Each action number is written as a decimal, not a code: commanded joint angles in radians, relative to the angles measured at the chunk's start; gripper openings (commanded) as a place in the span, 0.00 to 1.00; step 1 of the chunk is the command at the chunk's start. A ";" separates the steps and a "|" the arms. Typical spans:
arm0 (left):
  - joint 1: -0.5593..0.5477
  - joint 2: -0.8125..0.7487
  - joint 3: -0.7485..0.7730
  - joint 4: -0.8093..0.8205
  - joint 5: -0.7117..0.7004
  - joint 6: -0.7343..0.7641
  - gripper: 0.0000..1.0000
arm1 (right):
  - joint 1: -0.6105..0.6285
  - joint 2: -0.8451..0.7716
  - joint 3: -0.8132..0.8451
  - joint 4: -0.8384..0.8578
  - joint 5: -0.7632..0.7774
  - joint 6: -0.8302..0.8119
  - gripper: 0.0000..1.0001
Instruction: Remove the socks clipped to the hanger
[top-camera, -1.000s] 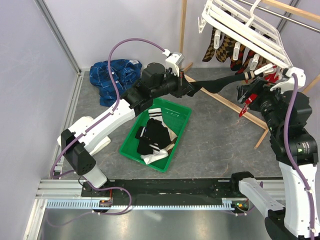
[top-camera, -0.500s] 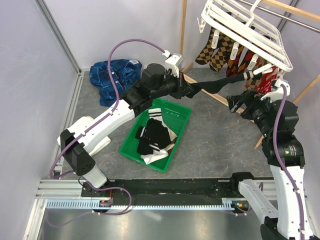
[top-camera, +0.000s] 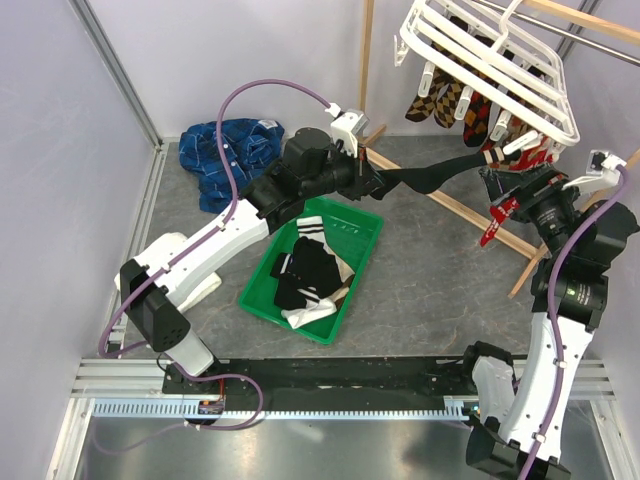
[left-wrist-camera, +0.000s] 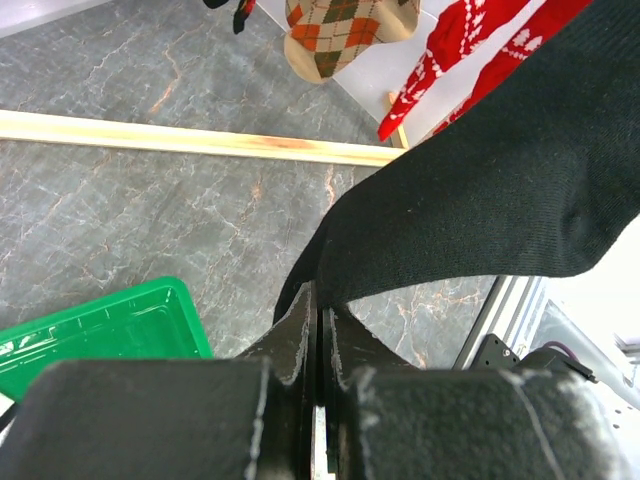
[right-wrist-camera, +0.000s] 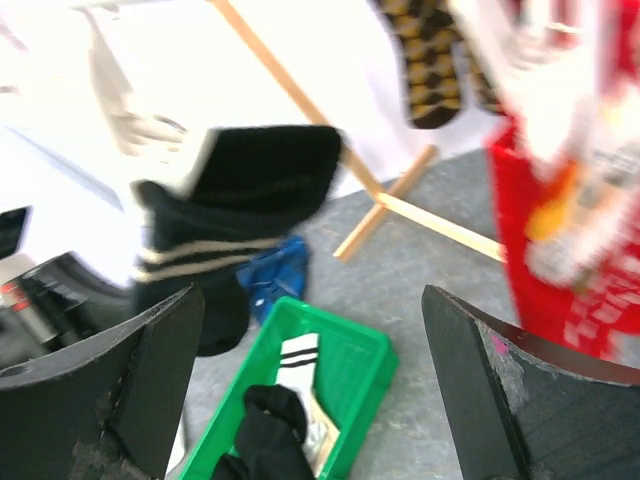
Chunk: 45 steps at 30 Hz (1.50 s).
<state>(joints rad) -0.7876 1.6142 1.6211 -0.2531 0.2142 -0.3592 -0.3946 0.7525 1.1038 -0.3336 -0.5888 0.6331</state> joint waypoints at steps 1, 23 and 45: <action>0.001 -0.039 0.019 -0.002 0.022 -0.006 0.02 | -0.013 0.007 0.050 0.122 -0.172 0.043 0.97; 0.001 -0.065 -0.020 -0.015 0.028 0.017 0.02 | -0.089 0.064 0.171 0.187 -0.122 0.171 0.98; 0.001 -0.066 -0.026 -0.003 0.062 -0.012 0.02 | -0.090 0.120 0.212 0.231 -0.075 0.200 0.68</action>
<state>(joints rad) -0.7876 1.5883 1.6005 -0.2672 0.2474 -0.3588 -0.4808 0.8753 1.3018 -0.1730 -0.6563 0.8124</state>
